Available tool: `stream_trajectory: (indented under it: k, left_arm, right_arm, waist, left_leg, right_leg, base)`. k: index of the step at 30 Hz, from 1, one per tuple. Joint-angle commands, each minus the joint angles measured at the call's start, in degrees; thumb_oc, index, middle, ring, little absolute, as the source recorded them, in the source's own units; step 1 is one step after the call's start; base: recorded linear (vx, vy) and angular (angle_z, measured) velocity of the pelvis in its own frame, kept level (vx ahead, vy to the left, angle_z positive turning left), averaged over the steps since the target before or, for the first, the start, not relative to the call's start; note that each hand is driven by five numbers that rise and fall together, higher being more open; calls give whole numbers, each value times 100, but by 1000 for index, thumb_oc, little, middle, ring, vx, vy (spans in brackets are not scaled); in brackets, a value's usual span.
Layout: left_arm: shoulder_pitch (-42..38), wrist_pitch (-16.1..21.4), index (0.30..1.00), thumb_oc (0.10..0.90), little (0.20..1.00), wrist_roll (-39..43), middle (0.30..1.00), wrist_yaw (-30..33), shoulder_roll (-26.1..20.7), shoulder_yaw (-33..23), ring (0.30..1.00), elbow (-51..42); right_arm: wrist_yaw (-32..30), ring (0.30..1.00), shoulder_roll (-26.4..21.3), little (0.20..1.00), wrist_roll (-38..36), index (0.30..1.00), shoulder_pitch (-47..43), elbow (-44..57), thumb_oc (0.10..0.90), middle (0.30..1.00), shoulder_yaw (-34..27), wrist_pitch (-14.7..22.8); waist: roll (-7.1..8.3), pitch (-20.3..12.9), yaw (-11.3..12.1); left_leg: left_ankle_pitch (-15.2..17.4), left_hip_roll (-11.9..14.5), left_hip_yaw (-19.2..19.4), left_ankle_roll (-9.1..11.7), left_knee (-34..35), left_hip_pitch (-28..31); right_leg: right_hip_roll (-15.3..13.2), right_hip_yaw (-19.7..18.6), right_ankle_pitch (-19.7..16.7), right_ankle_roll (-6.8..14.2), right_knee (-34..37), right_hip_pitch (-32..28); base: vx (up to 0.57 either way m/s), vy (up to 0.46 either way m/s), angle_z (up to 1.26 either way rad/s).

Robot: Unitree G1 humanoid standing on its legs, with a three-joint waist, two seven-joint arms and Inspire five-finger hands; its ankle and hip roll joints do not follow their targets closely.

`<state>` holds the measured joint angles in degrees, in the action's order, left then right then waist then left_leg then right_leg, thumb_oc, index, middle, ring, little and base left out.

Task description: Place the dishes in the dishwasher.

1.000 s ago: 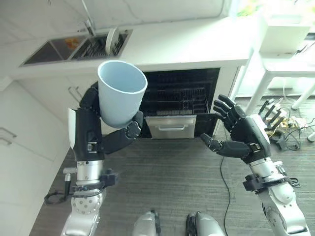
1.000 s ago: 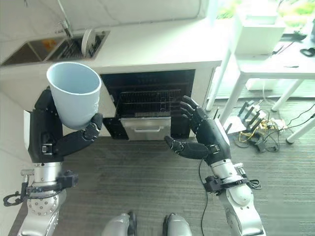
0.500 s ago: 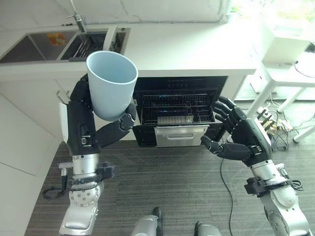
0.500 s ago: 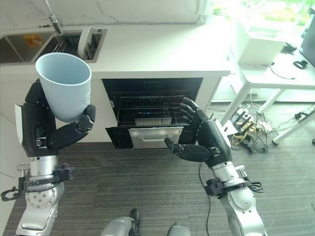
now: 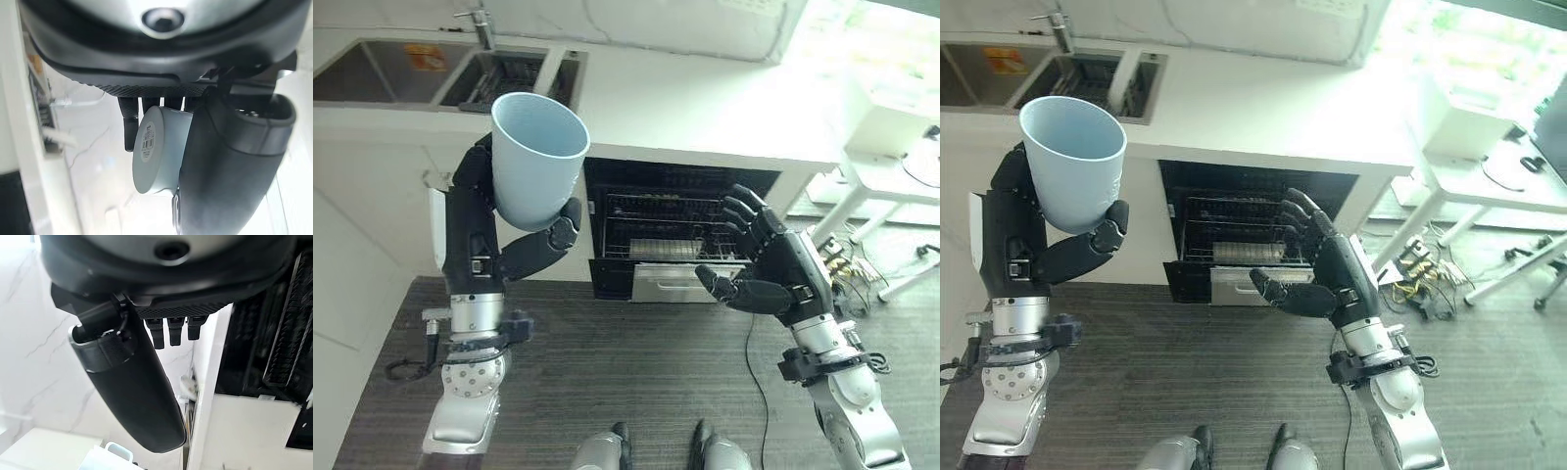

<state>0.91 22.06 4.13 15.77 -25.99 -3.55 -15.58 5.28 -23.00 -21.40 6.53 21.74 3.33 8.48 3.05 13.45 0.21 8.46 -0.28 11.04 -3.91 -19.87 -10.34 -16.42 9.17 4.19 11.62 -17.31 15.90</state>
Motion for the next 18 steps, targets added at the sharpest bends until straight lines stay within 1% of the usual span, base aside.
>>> stream_trajectory:
  k: [1,2,3,4,5,6,8,9,11,12,13,14,15,16,18]
  left_arm:
    - [-314,513,300,400,300,-30,300,207,-196,-147,300,-785]
    - [-299,525,300,400,300,-13,300,207,-194,-176,300,-790]
    - [-305,534,300,400,300,4,300,203,-188,-184,300,-794]
    - [-310,504,300,400,300,29,300,281,-194,-98,300,-853]
    - [-318,492,300,400,300,34,300,298,-194,-80,300,-858]
    - [-358,458,300,400,300,83,300,338,-176,-20,300,-854]
    - [-405,449,300,400,300,197,300,404,-151,85,300,-895]
    - [-416,437,300,400,300,173,300,431,-131,115,300,-925]
    - [-397,359,300,400,300,217,300,467,-77,173,300,-1046]
    - [-367,360,300,400,300,241,300,449,-43,181,300,-1068]
    - [-340,370,300,400,300,240,300,435,-14,178,300,-1084]
    - [-281,389,300,400,300,260,300,413,13,141,300,-1115]
    - [-227,426,300,400,300,297,300,393,24,115,300,-1122]
    - [-146,496,300,400,300,323,300,366,50,88,300,-1133]
    - [-49,630,300,400,300,321,300,350,96,73,300,-1130]
  right_arm:
    - [2,900,21,900,-41,900,-518,434,800,900,-161,529]
    - [28,900,17,900,-53,900,-498,444,800,900,-148,524]
    - [42,900,4,900,-108,900,-481,439,800,900,-141,520]
    - [15,900,-43,900,-158,900,-515,447,800,900,-104,535]
    - [6,900,-52,900,-155,900,-529,450,800,900,-92,538]
    - [-28,900,-98,900,-159,900,-607,479,800,900,-49,521]
    - [-27,900,-197,900,-189,900,-720,527,800,900,-39,424]
    - [-23,900,-246,900,-199,900,-742,542,800,900,-58,377]
    - [-19,900,-371,900,-254,900,-709,587,800,900,-153,285]
    - [-20,900,-431,900,-336,900,-681,593,800,900,-226,256]
    - [-6,900,-459,900,-379,900,-661,602,800,900,-271,240]
    - [59,900,-482,900,-435,900,-628,601,800,900,-350,216]
    - [99,900,-492,900,-463,900,-590,603,800,900,-394,213]
    - [147,900,-495,900,-473,900,-533,604,800,900,-443,218]
    - [156,900,-493,900,-396,900,-465,603,800,900,-482,244]
  waist:
    - [-53,-31,-154]
    - [-60,-26,-203]
    - [-60,-55,-217]
    - [-25,-131,-228]
    - [-21,-143,-235]
    - [-11,-206,-259]
    - [-66,-323,-311]
    - [-96,-348,-332]
    - [-170,-367,-363]
    - [-192,-363,-359]
    - [-204,-360,-357]
    - [-222,-364,-351]
    - [-237,-357,-343]
    - [-246,-344,-335]
    - [-271,-308,-328]
  left_leg:
    - [772,242,-519,382,268,523]
    - [832,244,-558,359,268,594]
    - [872,263,-552,359,268,631]
    - [946,391,-402,389,268,725]
    - [960,406,-396,399,268,753]
    - [1011,456,-383,470,268,895]
    - [1022,559,-380,619,268,1109]
    - [990,606,-379,669,268,1154]
    - [775,725,-364,798,268,1187]
    - [588,750,-386,847,268,1174]
    - [485,745,-419,869,268,1174]
    - [357,668,-466,878,268,1210]
    - [296,582,-481,868,268,1215]
    - [272,476,-445,834,268,1203]
    - [344,389,-387,769,268,1077]
  right_leg:
    - [364,-134,-235,-102,12,135]
    - [403,-270,-113,-84,12,277]
    - [428,-311,-27,-70,12,300]
    - [390,-83,-79,-54,12,165]
    - [388,-67,-82,-58,12,142]
    - [388,-4,-79,-107,12,64]
    - [463,98,2,-238,12,-67]
    - [490,122,31,-276,12,-108]
    - [570,180,138,-396,12,-249]
    - [620,171,205,-460,12,-311]
    - [643,170,241,-499,12,-343]
    - [676,147,285,-551,12,-367]
    - [691,136,320,-579,12,-391]
    - [697,137,365,-603,12,-427]
    - [736,129,421,-622,12,-491]
  base:
    - [281,-297,2]
    - [313,-375,21]
    - [352,-541,30]
    - [286,-475,44]
    - [301,-495,48]
    - [255,-364,47]
    - [284,-381,35]
    - [215,-279,20]
    - [181,-266,5]
    - [122,-207,4]
    - [109,-169,9]
    - [80,-104,6]
    - [84,-92,7]
    - [59,-60,5]
    - [33,5,1]
